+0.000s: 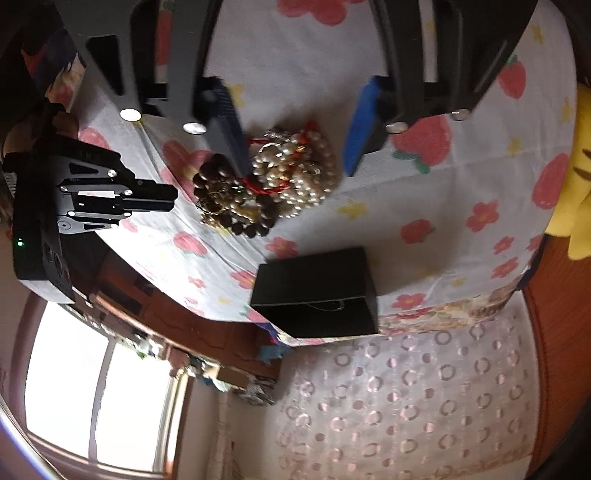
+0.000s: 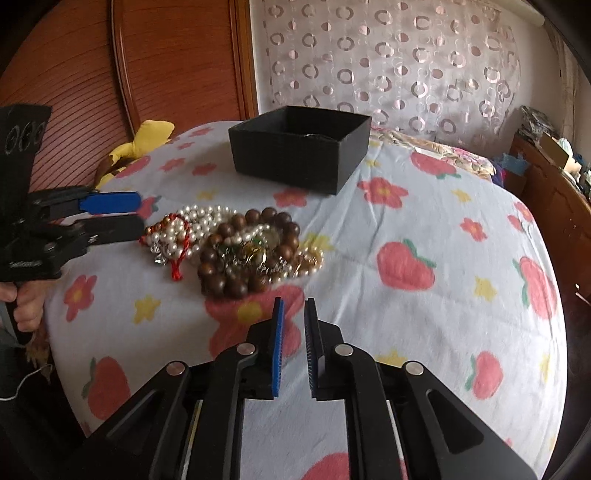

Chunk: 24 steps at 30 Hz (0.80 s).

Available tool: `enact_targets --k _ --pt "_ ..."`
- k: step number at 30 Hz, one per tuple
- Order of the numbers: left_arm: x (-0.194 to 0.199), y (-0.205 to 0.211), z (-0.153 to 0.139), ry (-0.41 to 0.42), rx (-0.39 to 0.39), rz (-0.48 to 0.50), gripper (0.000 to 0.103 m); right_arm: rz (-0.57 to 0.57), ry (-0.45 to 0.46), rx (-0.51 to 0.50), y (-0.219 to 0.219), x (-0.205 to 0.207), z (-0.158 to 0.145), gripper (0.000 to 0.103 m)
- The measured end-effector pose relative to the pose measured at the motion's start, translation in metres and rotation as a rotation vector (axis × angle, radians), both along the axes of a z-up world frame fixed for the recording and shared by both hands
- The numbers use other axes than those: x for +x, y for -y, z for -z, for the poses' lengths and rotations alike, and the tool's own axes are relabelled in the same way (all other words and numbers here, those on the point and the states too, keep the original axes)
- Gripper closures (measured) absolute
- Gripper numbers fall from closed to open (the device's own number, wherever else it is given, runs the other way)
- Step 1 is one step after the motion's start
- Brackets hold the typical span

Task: Organize jewelry
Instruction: 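Grasp the red string bracelet with the left gripper and lift it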

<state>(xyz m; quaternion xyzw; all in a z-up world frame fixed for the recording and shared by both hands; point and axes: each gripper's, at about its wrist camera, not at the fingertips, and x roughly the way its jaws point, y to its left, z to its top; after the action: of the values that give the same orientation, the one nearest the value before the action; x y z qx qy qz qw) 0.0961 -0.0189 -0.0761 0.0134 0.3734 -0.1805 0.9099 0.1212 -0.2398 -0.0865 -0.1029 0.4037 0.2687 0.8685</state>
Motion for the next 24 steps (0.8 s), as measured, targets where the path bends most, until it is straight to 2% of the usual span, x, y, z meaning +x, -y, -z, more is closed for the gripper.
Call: enact_targets --k 2,4,12,16,24 --pt "0.008 0.007 0.003 -0.021 0.016 0.026 0.072 0.0 0.006 0.001 0.0 -0.002 0.001 0.079" --pt "0.014 0.012 0.005 -0.033 0.041 0.027 0.078 -0.001 0.012 0.005 0.0 -0.004 0.0 0.078" --pt "0.032 0.016 0.005 -0.056 0.081 0.054 0.08 0.009 -0.007 0.048 0.005 -0.001 0.001 0.077" --pt "0.034 0.016 0.007 -0.075 0.083 0.075 0.096 0.007 -0.008 0.052 0.006 -0.001 0.001 0.077" --pt "0.024 0.02 -0.003 -0.05 0.07 0.099 0.097 0.006 -0.009 0.05 0.006 0.0 0.002 0.077"
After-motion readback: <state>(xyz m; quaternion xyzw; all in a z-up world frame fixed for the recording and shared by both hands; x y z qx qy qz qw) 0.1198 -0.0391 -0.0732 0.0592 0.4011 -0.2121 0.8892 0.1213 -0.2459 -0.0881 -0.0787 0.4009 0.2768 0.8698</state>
